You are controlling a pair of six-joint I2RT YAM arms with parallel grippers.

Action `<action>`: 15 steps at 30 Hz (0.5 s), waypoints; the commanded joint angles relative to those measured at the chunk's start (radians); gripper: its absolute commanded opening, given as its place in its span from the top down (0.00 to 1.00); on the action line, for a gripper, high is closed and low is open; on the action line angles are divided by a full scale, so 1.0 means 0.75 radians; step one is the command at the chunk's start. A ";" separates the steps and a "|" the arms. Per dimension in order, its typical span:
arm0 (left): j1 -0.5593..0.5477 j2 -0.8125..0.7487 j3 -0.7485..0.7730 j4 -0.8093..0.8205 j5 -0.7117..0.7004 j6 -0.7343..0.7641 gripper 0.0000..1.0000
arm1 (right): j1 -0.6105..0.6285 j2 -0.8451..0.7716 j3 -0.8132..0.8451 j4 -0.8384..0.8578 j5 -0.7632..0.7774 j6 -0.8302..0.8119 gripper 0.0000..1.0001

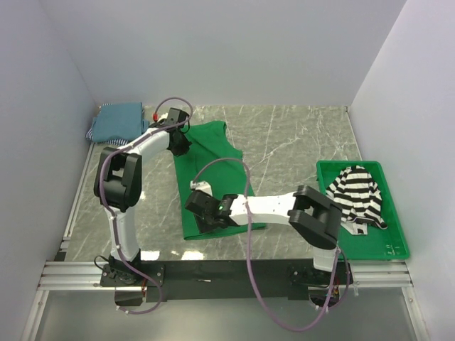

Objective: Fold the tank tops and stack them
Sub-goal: Fold the tank top

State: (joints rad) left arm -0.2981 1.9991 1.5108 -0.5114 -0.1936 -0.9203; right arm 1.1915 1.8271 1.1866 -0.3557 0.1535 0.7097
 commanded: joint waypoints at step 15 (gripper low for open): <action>0.099 0.239 0.104 0.001 0.137 0.165 0.97 | 0.095 0.280 0.350 0.292 -0.233 0.052 0.70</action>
State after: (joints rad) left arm -0.2600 2.1063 1.5387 -0.4992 -0.1261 -0.8742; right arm 1.2545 2.0186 1.3670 -0.2462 0.0254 0.7250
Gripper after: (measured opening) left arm 0.029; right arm 0.300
